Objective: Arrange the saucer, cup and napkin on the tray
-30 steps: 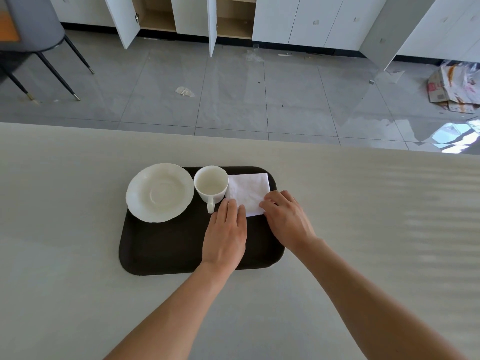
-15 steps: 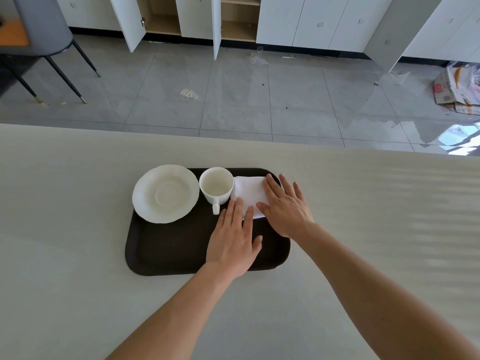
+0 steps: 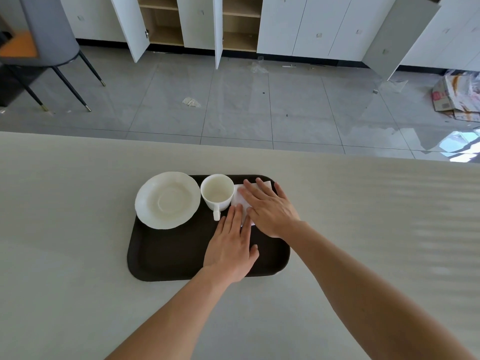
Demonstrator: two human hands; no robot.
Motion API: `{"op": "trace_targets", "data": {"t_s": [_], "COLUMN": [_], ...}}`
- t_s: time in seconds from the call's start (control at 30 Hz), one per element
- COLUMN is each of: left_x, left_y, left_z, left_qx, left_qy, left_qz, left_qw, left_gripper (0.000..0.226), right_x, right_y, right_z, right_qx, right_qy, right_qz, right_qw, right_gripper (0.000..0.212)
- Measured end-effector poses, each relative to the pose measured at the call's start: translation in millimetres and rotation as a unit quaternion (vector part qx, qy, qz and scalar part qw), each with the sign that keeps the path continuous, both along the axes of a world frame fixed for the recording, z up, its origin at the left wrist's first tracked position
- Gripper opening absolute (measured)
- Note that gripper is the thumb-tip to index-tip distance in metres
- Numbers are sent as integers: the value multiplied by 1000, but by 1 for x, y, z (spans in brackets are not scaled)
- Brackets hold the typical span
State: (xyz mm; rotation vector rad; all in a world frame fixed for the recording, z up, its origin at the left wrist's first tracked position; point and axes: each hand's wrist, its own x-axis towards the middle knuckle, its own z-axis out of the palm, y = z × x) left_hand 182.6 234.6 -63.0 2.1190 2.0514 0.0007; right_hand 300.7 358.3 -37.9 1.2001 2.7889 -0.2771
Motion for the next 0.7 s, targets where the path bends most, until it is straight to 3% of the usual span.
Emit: {"op": "trace_targets", "data": {"t_s": [0.17,0.5,0.7], "left_x": [1,-5,-3], "left_y": [-1,-5,-7], "left_z": [4,7,16], "left_qx": [-5,-27,-17], "left_qy": [-14,41,16], "left_qz": [7,-14,-10], "left_qw": [1000,999,1000], "left_gripper": [77,76,75], "right_x": [27,39,35], "right_y": [-25,-44,-48], "right_z": [5,-11,-3], "right_qx": [34,31,39], "right_qy": [81,67,64], "right_qz": [-74,-85,-86], "right_qw": [993,994,993], "right_gripper": [56,52,51]}}
